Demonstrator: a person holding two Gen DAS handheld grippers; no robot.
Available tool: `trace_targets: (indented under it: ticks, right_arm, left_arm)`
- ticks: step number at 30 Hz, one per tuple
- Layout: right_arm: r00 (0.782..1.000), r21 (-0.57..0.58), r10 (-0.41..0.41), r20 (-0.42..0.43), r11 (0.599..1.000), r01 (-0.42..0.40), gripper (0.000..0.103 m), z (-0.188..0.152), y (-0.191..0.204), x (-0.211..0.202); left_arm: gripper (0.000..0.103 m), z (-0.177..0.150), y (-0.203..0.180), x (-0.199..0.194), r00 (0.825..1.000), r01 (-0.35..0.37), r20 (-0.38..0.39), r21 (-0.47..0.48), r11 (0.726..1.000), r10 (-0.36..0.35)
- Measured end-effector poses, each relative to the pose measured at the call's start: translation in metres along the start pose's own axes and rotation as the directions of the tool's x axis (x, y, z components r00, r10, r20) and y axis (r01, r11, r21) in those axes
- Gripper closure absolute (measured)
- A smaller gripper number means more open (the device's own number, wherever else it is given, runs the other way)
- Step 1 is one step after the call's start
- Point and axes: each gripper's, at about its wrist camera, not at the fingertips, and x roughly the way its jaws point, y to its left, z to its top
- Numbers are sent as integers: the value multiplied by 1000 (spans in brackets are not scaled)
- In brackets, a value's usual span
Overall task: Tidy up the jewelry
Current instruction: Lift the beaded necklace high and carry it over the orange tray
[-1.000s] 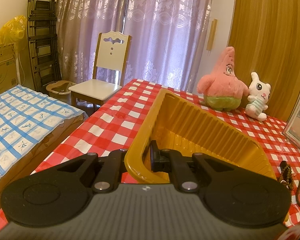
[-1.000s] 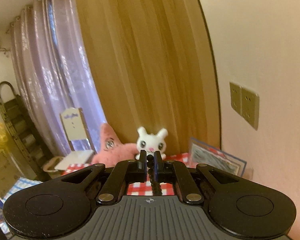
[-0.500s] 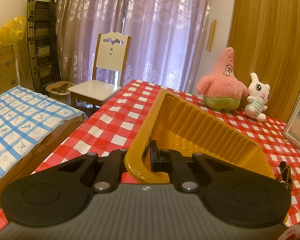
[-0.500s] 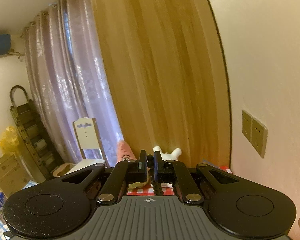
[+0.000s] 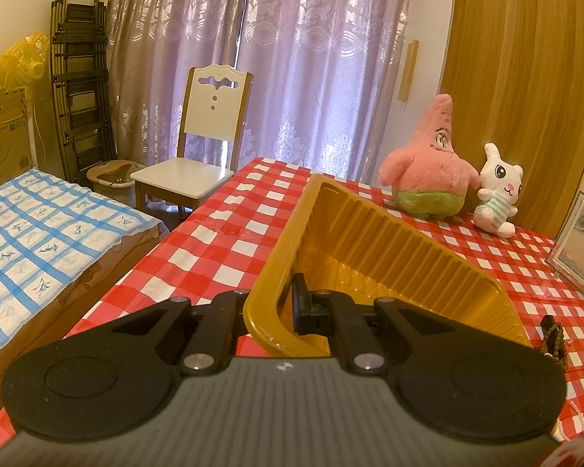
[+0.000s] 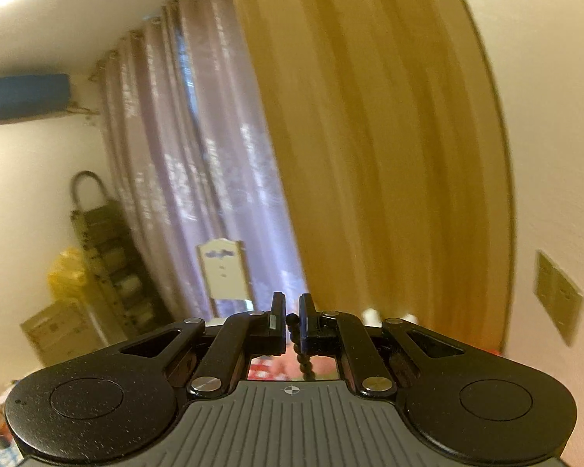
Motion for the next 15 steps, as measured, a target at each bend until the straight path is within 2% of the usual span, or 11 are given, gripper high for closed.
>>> trace_targets:
  ticks: [7,15]
  right_arm:
    - [988,-5,152,12,988,-152,97,11,35,31]
    - [948,32,319,8,947,-319,97,6,68,67]
  left_arm:
    - [95,0,0,0,1000,0,1,2,1000,0]
    - [95,1,-3,1,1000,1,4,0,1000,-1]
